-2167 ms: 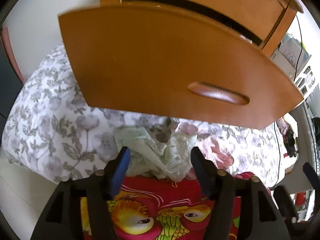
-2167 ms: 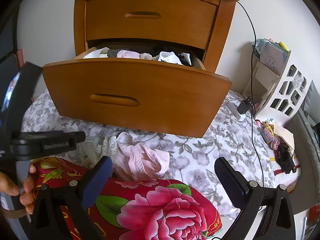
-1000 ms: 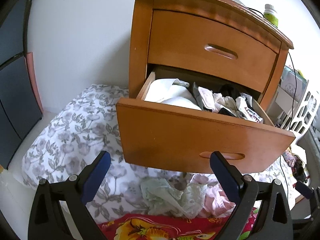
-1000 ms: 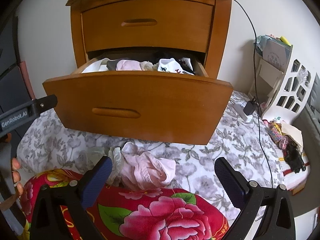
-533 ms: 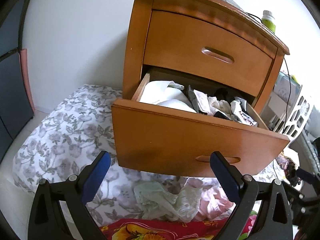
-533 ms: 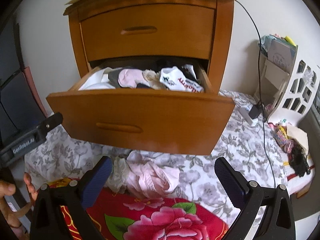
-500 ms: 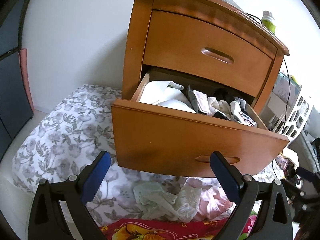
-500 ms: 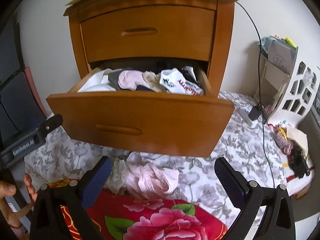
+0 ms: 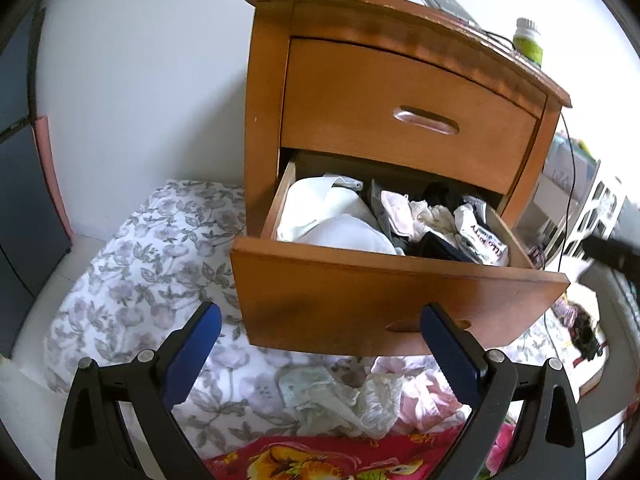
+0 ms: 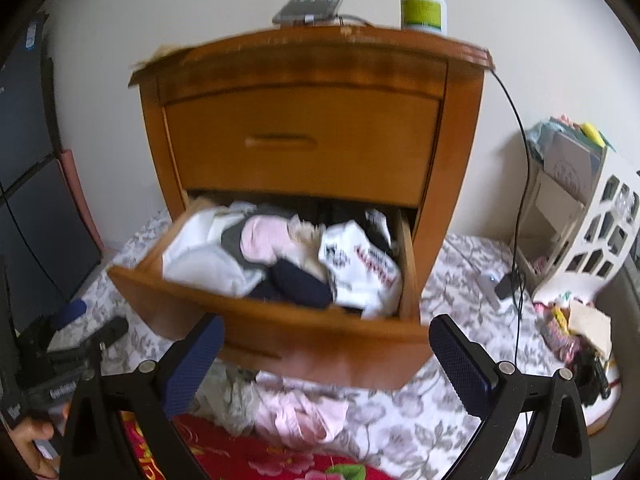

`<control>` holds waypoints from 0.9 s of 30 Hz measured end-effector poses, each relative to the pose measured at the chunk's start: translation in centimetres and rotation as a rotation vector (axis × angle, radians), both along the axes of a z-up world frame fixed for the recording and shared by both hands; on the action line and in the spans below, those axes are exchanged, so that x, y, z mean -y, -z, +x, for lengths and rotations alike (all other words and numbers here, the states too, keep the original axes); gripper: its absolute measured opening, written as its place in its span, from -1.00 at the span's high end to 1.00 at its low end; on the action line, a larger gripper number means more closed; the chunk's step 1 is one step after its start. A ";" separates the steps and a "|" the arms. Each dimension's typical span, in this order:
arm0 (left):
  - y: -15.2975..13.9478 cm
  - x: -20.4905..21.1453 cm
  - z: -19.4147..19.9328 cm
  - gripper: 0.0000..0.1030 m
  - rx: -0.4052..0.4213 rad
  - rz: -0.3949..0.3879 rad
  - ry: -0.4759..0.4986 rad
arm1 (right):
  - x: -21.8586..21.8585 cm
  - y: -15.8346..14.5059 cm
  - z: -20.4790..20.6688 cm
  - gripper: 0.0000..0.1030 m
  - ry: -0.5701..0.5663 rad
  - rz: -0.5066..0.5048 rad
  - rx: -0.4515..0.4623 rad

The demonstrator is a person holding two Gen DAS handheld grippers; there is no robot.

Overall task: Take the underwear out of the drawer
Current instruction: 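Withdraw the left tool while moving the right tool toward the open drawer, then reach the right gripper into the drawer toward the white Hello Kitty sock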

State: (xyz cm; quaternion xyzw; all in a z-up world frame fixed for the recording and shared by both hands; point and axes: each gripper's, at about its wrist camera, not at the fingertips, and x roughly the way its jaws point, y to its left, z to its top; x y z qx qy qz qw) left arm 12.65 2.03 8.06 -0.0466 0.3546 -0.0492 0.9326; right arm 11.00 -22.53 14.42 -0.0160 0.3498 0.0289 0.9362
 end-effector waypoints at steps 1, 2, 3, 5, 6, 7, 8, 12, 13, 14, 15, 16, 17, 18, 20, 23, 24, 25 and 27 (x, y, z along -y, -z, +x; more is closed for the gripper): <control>-0.4 0.1 0.1 -0.93 -0.009 0.010 -0.001 | 0.0 -0.6 0.3 -1.00 -0.005 -0.001 0.001; -1.1 0.0 0.3 -0.93 -0.011 0.020 -0.002 | -0.1 -1.3 0.8 -1.00 -0.014 -0.006 0.004; -1.6 0.0 0.4 -0.93 -0.012 0.026 -0.001 | -0.1 -1.9 1.2 -1.00 -0.020 -0.009 0.007; -2.8 0.1 1.0 -0.93 -0.027 0.040 0.016 | -0.4 -3.1 2.0 -1.00 -0.037 -0.024 0.015; -3.1 0.2 1.2 -0.93 -0.031 0.045 0.021 | -0.6 -3.6 2.4 -1.00 -0.042 -0.033 0.018; -3.7 0.2 1.5 -0.93 -0.033 0.049 0.028 | -0.7 -4.0 2.8 -1.00 -0.047 -0.040 0.020; -4.5 0.3 1.8 -0.93 -0.030 0.053 0.039 | -0.9 -4.3 3.2 -1.00 -0.054 -0.046 0.019; -6.7 0.4 3.1 -0.93 -0.013 0.065 0.057 | -1.2 -5.8 5.0 -1.00 -0.081 -0.056 0.005; -7.0 0.4 3.4 -0.93 -0.012 0.063 0.058 | -1.3 -6.1 5.5 -1.00 -0.087 -0.064 0.002; -7.3 0.3 3.7 -0.93 -0.005 0.055 0.057 | -1.4 -6.4 5.8 -1.00 -0.090 -0.071 0.001; -7.7 0.1 4.0 -0.93 0.005 0.035 0.055 | -1.5 -6.6 6.2 -1.00 -0.094 -0.081 -0.001; -7.8 -0.1 4.1 -0.93 0.010 0.019 0.054 | -1.5 -6.8 6.6 -1.00 -0.102 -0.089 -0.001; -7.8 -0.4 4.4 -0.93 0.010 -0.006 0.050 | -1.6 -7.0 7.0 -1.00 -0.112 -0.093 -0.001; -7.7 -0.5 4.7 -0.93 0.008 -0.018 0.047 | -1.7 -7.1 7.4 -1.00 -0.116 -0.097 -0.003; -7.3 -0.8 5.1 -0.93 0.014 -0.036 0.040 | -1.7 -7.2 8.1 -1.00 -0.119 -0.110 -0.009; -6.1 -1.1 5.9 -0.93 0.001 -0.057 0.017 | -1.8 -6.8 9.7 -1.00 -0.120 -0.130 -0.034; -5.4 -1.1 6.2 -0.93 -0.011 -0.059 0.008 | -1.8 -6.4 10.4 -1.00 -0.115 -0.130 -0.054; -4.8 -1.1 6.4 -0.93 -0.020 -0.059 0.005 | -1.7 -6.0 10.9 -1.00 -0.110 -0.127 -0.071; -3.6 -0.9 6.5 -0.93 -0.032 -0.059 0.009 | -1.7 -5.0 12.1 -1.00 -0.102 -0.121 -0.111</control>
